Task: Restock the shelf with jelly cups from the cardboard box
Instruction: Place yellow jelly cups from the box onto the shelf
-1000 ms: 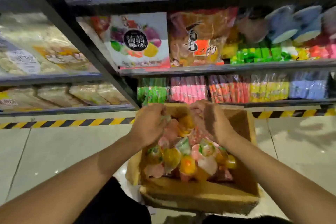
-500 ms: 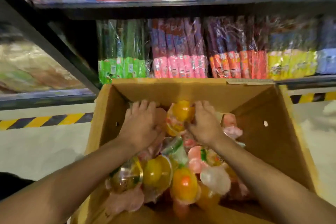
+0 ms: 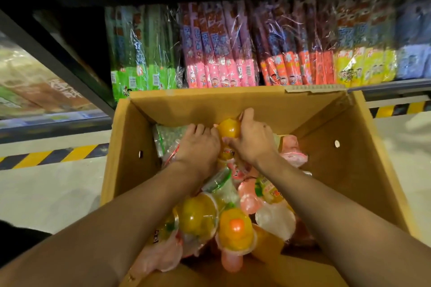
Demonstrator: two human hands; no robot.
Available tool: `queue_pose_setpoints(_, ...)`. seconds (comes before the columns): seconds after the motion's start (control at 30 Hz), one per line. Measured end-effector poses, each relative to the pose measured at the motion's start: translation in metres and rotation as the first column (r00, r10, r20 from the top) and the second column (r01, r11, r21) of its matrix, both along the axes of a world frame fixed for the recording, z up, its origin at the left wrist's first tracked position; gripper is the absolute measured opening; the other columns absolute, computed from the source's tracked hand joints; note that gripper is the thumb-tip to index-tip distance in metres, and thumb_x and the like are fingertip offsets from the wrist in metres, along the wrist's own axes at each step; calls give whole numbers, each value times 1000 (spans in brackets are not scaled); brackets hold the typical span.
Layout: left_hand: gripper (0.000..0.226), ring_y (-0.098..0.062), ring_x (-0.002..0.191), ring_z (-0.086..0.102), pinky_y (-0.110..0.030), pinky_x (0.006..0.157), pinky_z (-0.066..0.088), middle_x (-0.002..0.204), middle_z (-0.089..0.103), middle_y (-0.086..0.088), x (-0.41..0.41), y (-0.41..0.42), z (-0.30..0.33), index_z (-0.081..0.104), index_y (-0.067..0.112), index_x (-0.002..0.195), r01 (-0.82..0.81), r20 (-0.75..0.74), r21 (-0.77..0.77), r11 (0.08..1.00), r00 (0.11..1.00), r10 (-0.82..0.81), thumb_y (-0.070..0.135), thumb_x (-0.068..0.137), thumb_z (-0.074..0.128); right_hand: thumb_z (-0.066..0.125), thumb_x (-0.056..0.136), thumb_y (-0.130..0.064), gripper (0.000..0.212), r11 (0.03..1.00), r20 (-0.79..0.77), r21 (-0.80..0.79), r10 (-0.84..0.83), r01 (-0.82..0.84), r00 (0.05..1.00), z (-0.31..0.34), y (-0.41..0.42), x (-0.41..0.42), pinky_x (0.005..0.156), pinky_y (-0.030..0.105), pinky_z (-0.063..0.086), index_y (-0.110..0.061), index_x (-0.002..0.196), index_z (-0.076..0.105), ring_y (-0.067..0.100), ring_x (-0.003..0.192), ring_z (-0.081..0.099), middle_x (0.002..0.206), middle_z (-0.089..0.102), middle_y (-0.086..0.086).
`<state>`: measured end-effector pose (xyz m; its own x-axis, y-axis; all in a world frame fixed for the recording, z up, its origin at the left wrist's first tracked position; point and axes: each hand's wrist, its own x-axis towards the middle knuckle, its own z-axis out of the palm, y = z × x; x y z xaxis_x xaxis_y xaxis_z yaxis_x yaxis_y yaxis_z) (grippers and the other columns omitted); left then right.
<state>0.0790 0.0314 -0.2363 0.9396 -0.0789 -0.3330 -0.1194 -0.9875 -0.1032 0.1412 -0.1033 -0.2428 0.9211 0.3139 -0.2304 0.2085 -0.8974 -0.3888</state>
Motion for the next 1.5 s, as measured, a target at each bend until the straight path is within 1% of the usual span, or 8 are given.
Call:
queue_pose_setpoints(0.1,87,-30,114,48,-43,98,28,121,57,-10,2,-6,-15,39,4,132,-63,44,-68,996,997,66,73,81,52,74,81,-46,57,1000,12,16,-5,4,1000,-5,0,1,109,51,33,-20,105,29,32,95,67,90,68,4)
queue_pose_setpoints(0.3,70,-30,110,47,-42,98,28,112,58,-7,-3,-9,-28,44,13,113,-159,135,-216,963,972,191,68,75,61,82,74,-42,63,978,-54,194,-69,78,996,-7,-3,1,96,51,43,-24,102,28,27,79,54,84,56,-4)
queue_pose_setpoints(0.63,55,-30,102,51,-49,82,46,105,50,-2,-17,-24,40,42,20,108,-145,187,-586,797,933,308,60,76,61,84,61,-50,73,827,-35,539,-166,159,985,65,-46,-23,82,31,47,-36,113,36,18,101,56,110,55,-4)
queue_pose_setpoints(0.87,71,-8,96,64,-33,73,52,109,61,16,-23,-38,241,27,42,119,-245,4,-820,518,901,433,60,72,76,89,49,-55,89,747,-107,617,-232,248,967,263,-62,-22,87,41,54,-42,121,38,15,102,62,115,59,-5)
queue_pose_setpoints(1.07,87,0,104,58,-22,82,50,123,55,17,-23,-11,461,22,55,129,-135,81,-834,535,929,361,49,69,86,72,66,-48,65,776,40,625,-132,78,990,506,-51,-21,100,43,47,-61,121,40,9,121,47,123,46,-19)
queue_pose_setpoints(1.23,94,-6,120,51,-27,102,43,138,47,16,-25,20,640,23,40,142,-135,63,-858,495,929,364,50,71,84,75,73,-42,59,656,-11,750,-124,90,992,694,-23,-32,96,39,52,-39,127,53,9,119,54,128,53,-6)
queue_pose_setpoints(1.37,91,-6,113,56,-24,93,47,128,54,12,-25,35,747,32,34,138,-92,102,-901,424,905,413,41,66,89,78,70,-30,51,513,-33,851,-161,112,986,796,-2,-45,84,24,50,-37,114,54,3,96,60,115,61,-8)
queue_pose_setpoints(1.5,76,9,85,61,-11,67,45,95,61,22,-30,48,819,37,32,116,-2,192,-898,440,899,395,34,63,91,80,68,-37,51,360,-25,929,-159,82,987,859,7,-52,81,28,51,-31,111,53,8,94,60,111,61,1)
